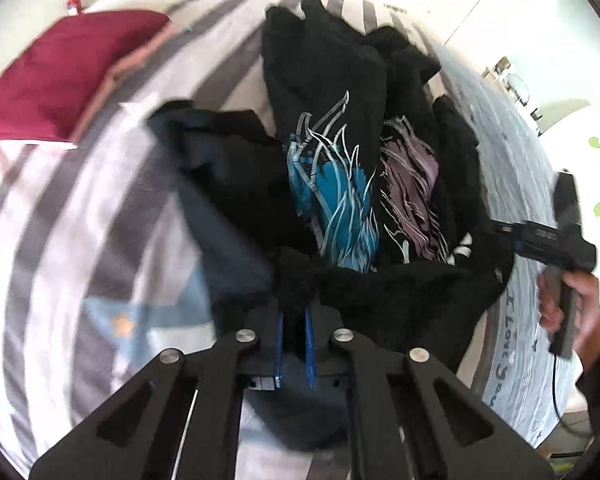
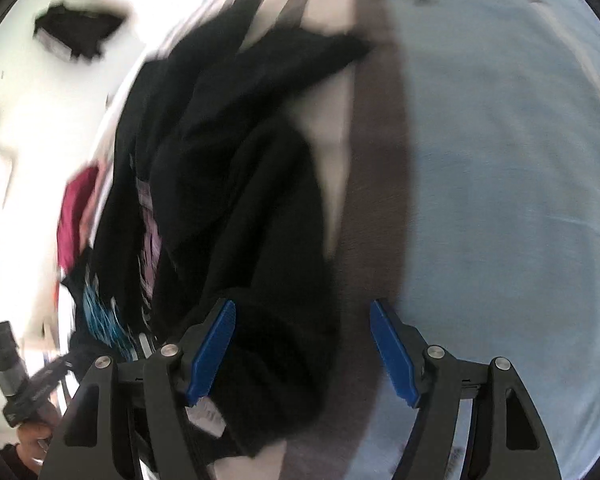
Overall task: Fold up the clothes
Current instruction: 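Lift the black T-shirt with both grippers, shaking it loose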
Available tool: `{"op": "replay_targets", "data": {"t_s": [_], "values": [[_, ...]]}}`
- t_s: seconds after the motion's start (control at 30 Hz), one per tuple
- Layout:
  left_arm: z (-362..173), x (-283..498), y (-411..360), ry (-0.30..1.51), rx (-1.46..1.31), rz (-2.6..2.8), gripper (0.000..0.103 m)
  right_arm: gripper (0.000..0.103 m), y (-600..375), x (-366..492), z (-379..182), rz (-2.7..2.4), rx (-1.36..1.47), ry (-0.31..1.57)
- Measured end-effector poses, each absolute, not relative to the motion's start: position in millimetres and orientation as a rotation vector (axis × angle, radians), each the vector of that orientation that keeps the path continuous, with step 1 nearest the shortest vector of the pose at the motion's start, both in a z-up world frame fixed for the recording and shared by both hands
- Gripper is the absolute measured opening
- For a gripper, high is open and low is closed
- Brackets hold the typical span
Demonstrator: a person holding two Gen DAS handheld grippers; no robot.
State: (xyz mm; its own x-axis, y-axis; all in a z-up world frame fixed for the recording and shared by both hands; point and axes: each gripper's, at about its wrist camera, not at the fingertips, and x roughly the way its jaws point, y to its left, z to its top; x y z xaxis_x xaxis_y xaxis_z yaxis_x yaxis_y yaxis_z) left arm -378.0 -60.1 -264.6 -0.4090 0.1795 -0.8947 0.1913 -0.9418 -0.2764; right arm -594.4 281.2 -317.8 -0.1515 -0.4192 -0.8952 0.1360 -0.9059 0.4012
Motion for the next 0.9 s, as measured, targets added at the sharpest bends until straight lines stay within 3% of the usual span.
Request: {"op": "replay_targets", "data": {"t_s": [0.07,0.13,0.2,0.27,0.4,0.73,0.9], "values": [[-254.6,-353.9,-68.6,0.543,1.681,-2.569,0.005,0.064,275.7,-597.5,-320.1,-2.101,1.747,-0.294],[-246.5,-329.9,-74.8,0.548,1.676,-2.564,0.005,0.046,277.5,-599.7,-320.7,-2.088,1.728,-0.307],[-241.1,-308.7,-77.7,0.546,1.682,-2.57,0.004,0.014,280.0,-599.7,-320.2,-2.068,1.702,-0.321],[-235.5,-288.4,-78.4,0.535,1.695,-2.576,0.004,0.007,279.0,-597.8,-319.8,-2.046,1.679,-0.313],[-233.7,-272.4,-76.1,0.521,1.696,-2.563,0.004,0.006,271.3,-586.4,-315.1,-2.039,1.645,-0.281],[-215.4,-253.8,-93.7,0.537,1.613,-2.602,0.004,0.005,321.9,-480.0,-295.6,-2.19,1.588,-0.592],[-184.8,-230.7,-92.2,0.478,1.596,-2.673,0.004,0.004,339.2,-395.1,-254.5,-2.283,1.55,-0.662]]}}
